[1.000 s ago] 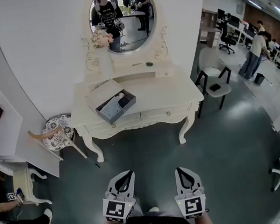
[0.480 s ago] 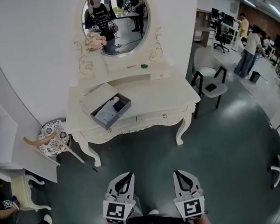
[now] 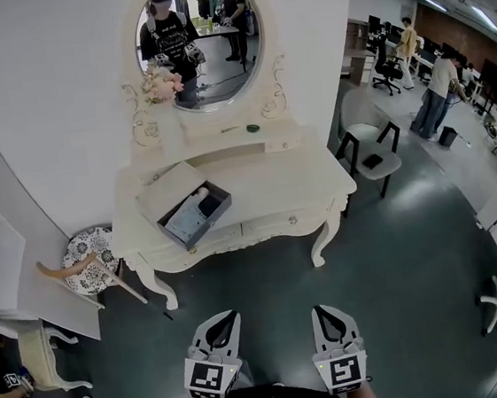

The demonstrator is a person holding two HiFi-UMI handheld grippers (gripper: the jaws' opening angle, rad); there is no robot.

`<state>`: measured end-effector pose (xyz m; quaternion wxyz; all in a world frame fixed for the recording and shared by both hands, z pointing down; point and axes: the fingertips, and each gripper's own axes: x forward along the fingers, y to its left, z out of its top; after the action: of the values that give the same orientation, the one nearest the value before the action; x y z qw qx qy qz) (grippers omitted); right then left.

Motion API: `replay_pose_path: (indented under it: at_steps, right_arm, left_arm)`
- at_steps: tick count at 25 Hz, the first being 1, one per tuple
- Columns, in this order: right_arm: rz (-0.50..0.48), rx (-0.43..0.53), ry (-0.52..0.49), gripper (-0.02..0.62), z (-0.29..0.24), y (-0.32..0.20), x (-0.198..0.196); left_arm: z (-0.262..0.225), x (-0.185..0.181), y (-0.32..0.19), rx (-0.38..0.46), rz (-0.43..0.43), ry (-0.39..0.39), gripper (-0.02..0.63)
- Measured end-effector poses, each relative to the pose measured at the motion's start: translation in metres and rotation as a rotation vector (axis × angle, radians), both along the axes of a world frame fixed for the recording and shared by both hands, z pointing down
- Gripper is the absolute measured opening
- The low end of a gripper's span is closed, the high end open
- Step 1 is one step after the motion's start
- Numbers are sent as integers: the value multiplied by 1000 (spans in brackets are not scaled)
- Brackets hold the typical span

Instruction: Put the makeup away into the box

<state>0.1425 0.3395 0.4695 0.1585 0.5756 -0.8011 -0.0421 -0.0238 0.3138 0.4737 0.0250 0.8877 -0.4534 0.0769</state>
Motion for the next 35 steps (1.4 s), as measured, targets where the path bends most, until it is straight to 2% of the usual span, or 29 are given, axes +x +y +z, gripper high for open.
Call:
replay_pose_path:
  at_steps: [4,9,14,26,35]
  right_arm:
    - [14,-14,6,9,2,-17,-2]
    - [41,-40,-17,9,8,-34,2]
    - [47,-49,-11,9,13,-56,-2]
    - [51,-45,-19,9,12,-117,-30]
    - [84,-36,-10,9,12,-154,-51]
  left_arm:
    - [0,-5,-20,-12,10,-4,15]
    - [-4,-9,-43,19,18,-23,15]
    - [6,-15,-59,-14,29,-24,15]
    - [5,-48,-115,-32,27,-24,15]
    - [1,-69,-157,-16,61,-30,15]
